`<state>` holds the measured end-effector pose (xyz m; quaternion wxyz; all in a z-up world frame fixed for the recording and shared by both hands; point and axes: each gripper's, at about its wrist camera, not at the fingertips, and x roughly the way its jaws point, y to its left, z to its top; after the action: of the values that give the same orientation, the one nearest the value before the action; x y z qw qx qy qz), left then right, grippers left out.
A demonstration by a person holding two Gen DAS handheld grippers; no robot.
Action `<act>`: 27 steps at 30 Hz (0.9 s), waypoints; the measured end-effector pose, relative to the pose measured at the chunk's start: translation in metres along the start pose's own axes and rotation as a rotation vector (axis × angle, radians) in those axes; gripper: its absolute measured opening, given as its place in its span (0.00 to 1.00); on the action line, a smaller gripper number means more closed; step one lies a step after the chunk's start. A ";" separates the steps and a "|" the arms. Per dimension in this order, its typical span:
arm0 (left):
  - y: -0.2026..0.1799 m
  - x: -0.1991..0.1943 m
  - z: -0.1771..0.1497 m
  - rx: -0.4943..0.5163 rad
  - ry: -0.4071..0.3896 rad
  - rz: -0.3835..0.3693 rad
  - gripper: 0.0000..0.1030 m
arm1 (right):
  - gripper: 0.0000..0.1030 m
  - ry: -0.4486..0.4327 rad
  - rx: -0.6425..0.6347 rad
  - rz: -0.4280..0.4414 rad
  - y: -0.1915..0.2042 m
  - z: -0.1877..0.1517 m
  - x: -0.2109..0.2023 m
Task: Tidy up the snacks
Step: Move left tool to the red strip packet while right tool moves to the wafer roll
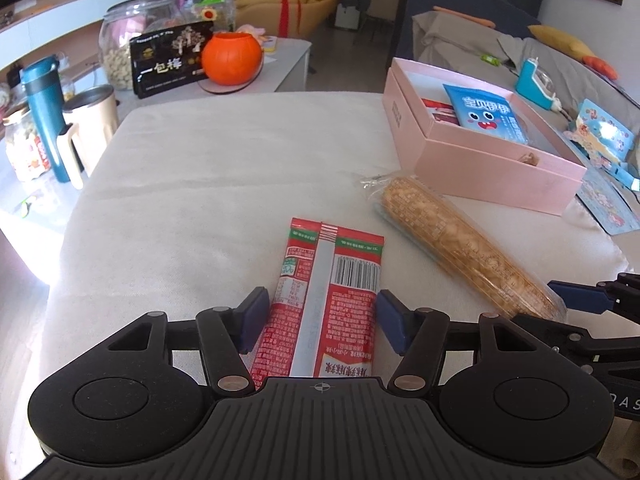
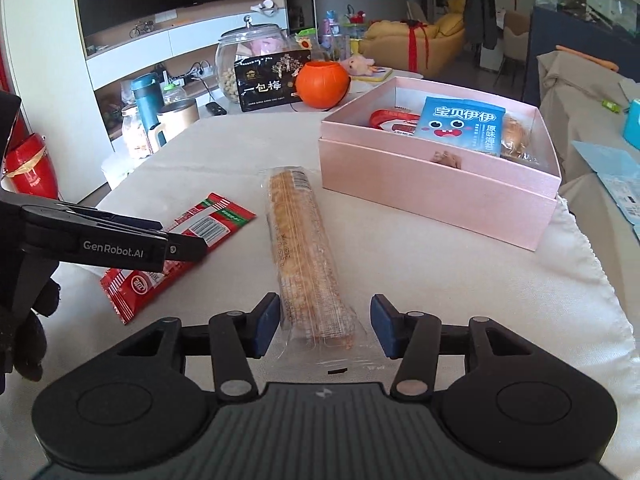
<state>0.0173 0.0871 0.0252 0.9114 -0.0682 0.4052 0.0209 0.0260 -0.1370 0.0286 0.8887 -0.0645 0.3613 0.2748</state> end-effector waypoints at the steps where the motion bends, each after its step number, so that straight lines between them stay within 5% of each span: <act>1: 0.000 0.000 0.000 0.001 0.001 -0.001 0.63 | 0.49 0.003 0.004 -0.002 0.001 -0.002 0.000; 11: 0.003 -0.003 -0.003 -0.009 0.001 -0.022 0.62 | 0.58 0.016 -0.054 -0.024 0.015 -0.003 0.005; 23: 0.008 -0.005 -0.002 -0.021 0.013 -0.042 0.62 | 0.57 0.091 -0.087 0.040 0.019 0.057 0.068; 27: 0.009 -0.005 -0.004 -0.019 0.005 -0.048 0.62 | 0.31 0.099 -0.102 0.035 0.019 0.058 0.063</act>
<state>0.0097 0.0957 0.0253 0.9100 -0.0868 0.4055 0.0026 0.0878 -0.0753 0.0298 0.8603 -0.1171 0.3915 0.3047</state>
